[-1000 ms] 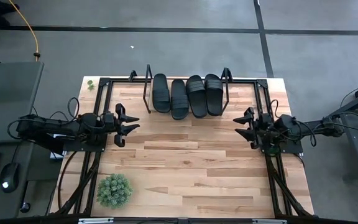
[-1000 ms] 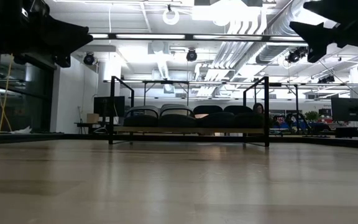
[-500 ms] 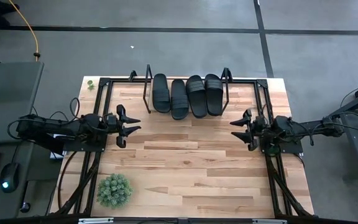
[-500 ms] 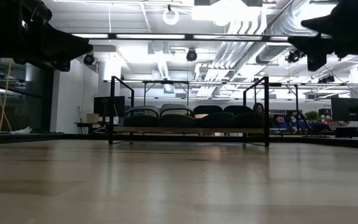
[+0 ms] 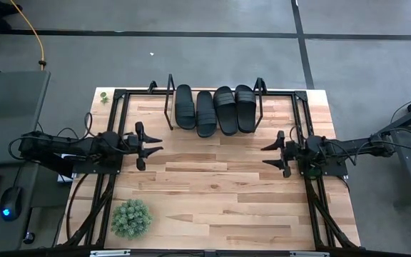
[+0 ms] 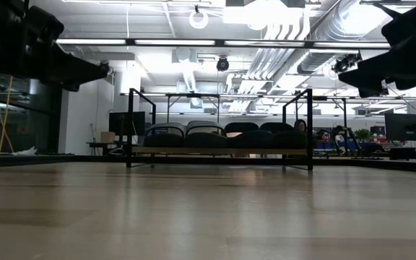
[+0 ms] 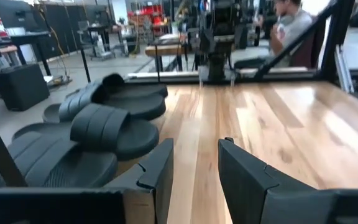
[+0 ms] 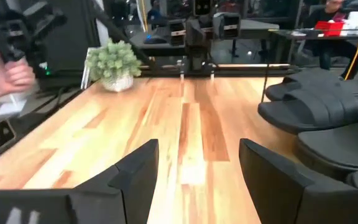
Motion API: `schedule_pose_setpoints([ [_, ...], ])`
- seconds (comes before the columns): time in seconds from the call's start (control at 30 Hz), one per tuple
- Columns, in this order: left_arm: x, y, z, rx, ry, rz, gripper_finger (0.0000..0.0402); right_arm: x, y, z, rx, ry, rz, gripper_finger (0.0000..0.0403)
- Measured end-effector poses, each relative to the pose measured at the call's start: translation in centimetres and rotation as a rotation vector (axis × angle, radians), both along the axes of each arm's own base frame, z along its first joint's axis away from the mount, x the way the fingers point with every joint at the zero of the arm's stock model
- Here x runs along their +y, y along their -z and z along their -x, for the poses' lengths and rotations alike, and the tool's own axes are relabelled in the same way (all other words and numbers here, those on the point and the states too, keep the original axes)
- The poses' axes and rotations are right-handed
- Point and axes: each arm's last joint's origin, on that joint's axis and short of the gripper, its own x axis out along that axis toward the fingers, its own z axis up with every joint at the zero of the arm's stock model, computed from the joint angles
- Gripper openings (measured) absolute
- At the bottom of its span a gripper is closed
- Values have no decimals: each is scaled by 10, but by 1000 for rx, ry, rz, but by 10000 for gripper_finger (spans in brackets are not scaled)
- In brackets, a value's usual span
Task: Pick and place slides into the shelf
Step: Return to Home Position
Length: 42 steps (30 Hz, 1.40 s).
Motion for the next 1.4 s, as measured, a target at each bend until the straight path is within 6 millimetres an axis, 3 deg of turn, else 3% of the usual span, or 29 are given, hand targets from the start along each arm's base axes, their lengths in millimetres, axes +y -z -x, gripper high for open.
schedule_pose_setpoints([
  [0.9, 0, 13, 2, 137, -17, 4, 111, 0, -1, 1, 44, -1, 12, 213],
  [1.2, -8, 15, 1, 172, 274, -74, 111, 0, -2, 1, 44, -1, 11, 213],
  [1.4, -4, 17, 2, 195, 154, -39, 111, 0, -2, 1, 44, 0, 12, 213],
])
